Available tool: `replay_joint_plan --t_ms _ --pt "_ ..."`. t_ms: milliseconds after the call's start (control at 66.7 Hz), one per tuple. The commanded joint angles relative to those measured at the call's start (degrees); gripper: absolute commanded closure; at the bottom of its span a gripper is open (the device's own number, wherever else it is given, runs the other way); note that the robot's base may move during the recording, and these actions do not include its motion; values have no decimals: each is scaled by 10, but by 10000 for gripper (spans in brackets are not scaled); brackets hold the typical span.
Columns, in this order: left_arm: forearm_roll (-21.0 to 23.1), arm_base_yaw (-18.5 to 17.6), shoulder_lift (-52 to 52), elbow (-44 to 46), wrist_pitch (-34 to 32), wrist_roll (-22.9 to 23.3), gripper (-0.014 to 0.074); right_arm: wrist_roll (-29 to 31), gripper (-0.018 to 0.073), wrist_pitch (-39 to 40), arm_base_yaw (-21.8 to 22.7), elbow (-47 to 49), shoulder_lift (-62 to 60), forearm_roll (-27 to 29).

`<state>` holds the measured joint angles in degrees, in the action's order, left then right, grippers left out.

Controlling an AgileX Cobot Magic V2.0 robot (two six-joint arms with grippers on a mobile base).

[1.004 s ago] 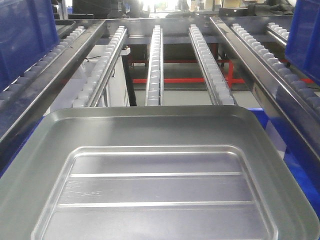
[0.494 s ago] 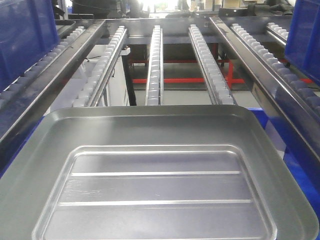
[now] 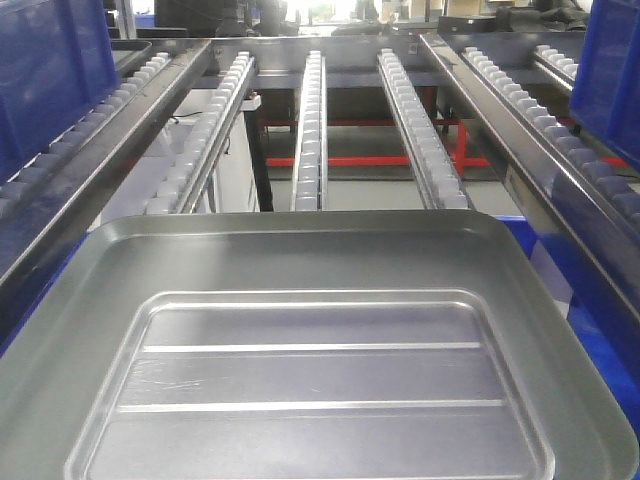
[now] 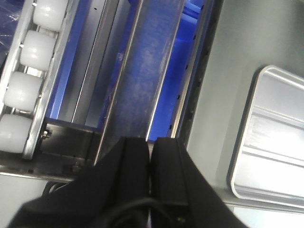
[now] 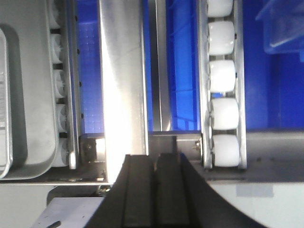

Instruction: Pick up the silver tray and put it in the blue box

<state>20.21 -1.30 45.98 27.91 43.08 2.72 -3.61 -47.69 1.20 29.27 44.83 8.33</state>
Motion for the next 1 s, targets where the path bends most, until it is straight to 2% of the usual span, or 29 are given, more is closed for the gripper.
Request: replay_joint_plan --t_ms 0,120,225,315,479,644,824,989 --pt "10 -11 0 20 -12 6 602 -26 500 8 -11 22 2 7" --pt "-9 -45 0 20 -22 40 602 -86 498 -10 -40 22 6 -17" --pt "-94 -84 7 20 -23 134 602 -162 498 2 -68 23 7 -73" --pt "-168 -128 13 25 -18 217 602 -203 498 2 -96 23 8 -104" --pt "-179 -218 44 59 -20 264 602 -247 498 28 -161 23 32 -106" --pt "-261 -303 111 99 -16 366 602 -286 498 71 -222 27 93 -117" --pt "-272 -367 176 125 -38 412 602 -319 498 92 -278 72 151 -142" --pt "-272 -389 241 151 -51 412 602 -331 498 123 -326 120 222 -151"
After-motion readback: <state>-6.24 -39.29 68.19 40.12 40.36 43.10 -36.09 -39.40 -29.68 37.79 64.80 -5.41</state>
